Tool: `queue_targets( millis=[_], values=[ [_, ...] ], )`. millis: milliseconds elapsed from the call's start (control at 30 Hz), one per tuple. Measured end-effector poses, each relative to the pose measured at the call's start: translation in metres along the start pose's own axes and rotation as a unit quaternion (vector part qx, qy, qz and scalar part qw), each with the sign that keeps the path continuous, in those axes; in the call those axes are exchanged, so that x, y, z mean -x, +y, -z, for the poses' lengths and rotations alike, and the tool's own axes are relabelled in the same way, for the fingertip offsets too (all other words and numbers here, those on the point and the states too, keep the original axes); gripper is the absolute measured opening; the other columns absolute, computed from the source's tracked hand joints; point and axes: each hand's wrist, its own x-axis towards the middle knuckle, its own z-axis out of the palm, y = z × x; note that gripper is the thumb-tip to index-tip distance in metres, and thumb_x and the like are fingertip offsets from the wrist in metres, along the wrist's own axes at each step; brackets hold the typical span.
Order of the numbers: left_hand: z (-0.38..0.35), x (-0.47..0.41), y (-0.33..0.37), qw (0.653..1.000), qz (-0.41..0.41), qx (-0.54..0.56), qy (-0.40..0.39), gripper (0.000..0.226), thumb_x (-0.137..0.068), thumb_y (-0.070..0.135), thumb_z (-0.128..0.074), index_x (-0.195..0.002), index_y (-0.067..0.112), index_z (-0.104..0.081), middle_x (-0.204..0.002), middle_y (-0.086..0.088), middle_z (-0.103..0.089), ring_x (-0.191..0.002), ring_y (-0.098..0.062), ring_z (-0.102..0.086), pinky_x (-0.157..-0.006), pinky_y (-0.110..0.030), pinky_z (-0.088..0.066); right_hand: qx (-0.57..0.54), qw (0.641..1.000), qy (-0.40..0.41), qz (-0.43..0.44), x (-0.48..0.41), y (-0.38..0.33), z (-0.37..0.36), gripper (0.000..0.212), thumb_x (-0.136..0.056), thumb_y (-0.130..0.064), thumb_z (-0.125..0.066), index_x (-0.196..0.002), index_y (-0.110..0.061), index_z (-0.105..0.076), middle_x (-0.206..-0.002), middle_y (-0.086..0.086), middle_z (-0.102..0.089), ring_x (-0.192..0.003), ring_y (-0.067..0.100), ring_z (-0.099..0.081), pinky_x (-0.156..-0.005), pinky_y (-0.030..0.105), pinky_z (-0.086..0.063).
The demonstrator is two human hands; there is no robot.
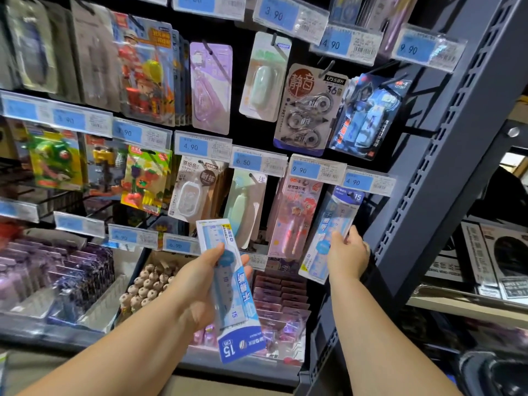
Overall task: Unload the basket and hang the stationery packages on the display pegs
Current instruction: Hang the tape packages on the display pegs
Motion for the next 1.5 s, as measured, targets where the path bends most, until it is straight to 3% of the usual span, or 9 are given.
queue_targets(
  millis=[100,200,333,433,567,733,867,1167,1500],
  values=[
    [-0.003,0.002,0.005,0.999,-0.006,0.047,0.000,0.034,-0.102,0.048,-0.039,-0.115,0.023,-0.059,-0.104,-0.014,-0.074,-0.093,-0.027,-0.068,-0.072,-0.041,-0.049,0.093,0.995,0.004,0.048,0.023,-0.011,0.002,0.053,-0.097,-0.027,-0.055,-0.147,-0.018,-0.040,-0.148,0.007,-0.036,-0.129,0.027,-0.043,-0.099,0.039,-0.040],
    [-0.003,0.005,0.007,0.997,-0.023,0.074,0.006,0.037,-0.104,0.049,-0.031,-0.124,0.026,-0.051,-0.100,-0.013,-0.073,-0.092,-0.026,-0.067,-0.084,-0.043,-0.045,0.034,0.980,-0.146,0.131,0.053,-0.025,0.000,0.014,-0.094,-0.027,-0.059,-0.107,-0.025,-0.062,-0.104,0.001,-0.062,-0.095,0.020,-0.058,-0.079,0.033,-0.044],
    [-0.006,0.011,0.015,0.992,-0.067,0.101,0.033,0.045,-0.105,0.047,-0.026,-0.104,0.013,-0.056,-0.093,-0.011,-0.069,-0.085,-0.023,-0.062,-0.084,-0.044,-0.044,0.014,0.841,-0.539,0.038,0.094,-0.044,0.004,0.023,-0.087,-0.036,-0.069,-0.103,-0.024,-0.058,-0.083,-0.001,-0.064,-0.070,0.008,-0.062,-0.068,0.027,-0.048],
    [-0.004,0.013,0.018,0.988,-0.105,0.108,0.035,0.050,-0.105,0.046,-0.025,-0.084,0.016,-0.059,-0.093,-0.008,-0.067,-0.091,-0.023,-0.060,-0.091,-0.046,-0.043,0.034,0.764,-0.645,0.000,0.112,-0.053,0.008,0.058,-0.071,-0.022,-0.073,-0.122,-0.015,-0.046,-0.089,0.002,-0.070,-0.060,0.006,-0.065,-0.049,0.015,-0.046],
    [0.004,0.011,0.023,0.982,-0.144,0.110,0.046,0.029,-0.106,0.031,-0.038,-0.108,0.011,-0.059,-0.106,-0.014,-0.066,-0.091,-0.026,-0.063,-0.079,-0.040,-0.051,-0.052,0.812,-0.581,-0.030,0.106,-0.050,0.003,0.036,-0.074,-0.005,-0.072,-0.106,-0.012,-0.056,-0.085,0.004,-0.073,-0.064,0.013,-0.067,-0.053,0.024,-0.052],
    [0.027,0.009,0.040,0.979,-0.177,0.072,0.074,0.007,-0.098,0.005,-0.050,-0.098,0.009,-0.056,-0.083,-0.012,-0.056,-0.038,-0.006,-0.049,-0.032,-0.011,-0.033,-0.210,0.874,-0.419,-0.127,0.085,-0.044,0.008,0.016,-0.089,0.006,-0.057,-0.091,-0.010,-0.062,-0.075,0.005,-0.073,-0.063,0.015,-0.068,-0.049,0.023,-0.054],
    [0.040,0.006,0.040,0.980,-0.158,-0.102,0.063,0.025,-0.089,-0.004,-0.060,-0.113,0.004,-0.060,-0.100,-0.021,-0.067,-0.054,-0.016,-0.060,-0.035,-0.016,-0.038,-0.238,0.913,-0.314,-0.108,0.073,-0.039,0.010,0.010,-0.091,-0.007,-0.062,-0.093,-0.016,-0.064,-0.082,0.002,-0.070,-0.073,0.014,-0.062,-0.055,0.023,-0.048],
    [0.006,-0.019,-0.014,0.957,-0.056,-0.286,-0.010,0.046,-0.034,0.011,-0.081,-0.075,0.009,-0.058,-0.073,-0.019,-0.066,-0.059,-0.023,-0.050,-0.053,-0.026,-0.032,-0.302,0.906,-0.268,-0.130,0.072,-0.034,0.011,0.014,-0.095,-0.010,-0.060,-0.106,-0.019,-0.058,-0.100,0.002,-0.070,-0.085,0.016,-0.067,-0.067,0.032,-0.052],
    [-0.059,-0.053,-0.042,0.908,-0.120,-0.397,-0.058,0.018,-0.087,0.029,-0.072,-0.072,0.021,-0.066,-0.058,0.008,-0.062,-0.052,-0.009,-0.047,-0.051,-0.017,-0.036,-0.244,0.951,-0.187,-0.032,0.052,-0.020,0.035,0.039,-0.095,-0.002,-0.057,-0.125,-0.020,-0.040,-0.109,0.001,-0.062,-0.090,0.013,-0.065,-0.068,0.028,-0.051]
  ],
)
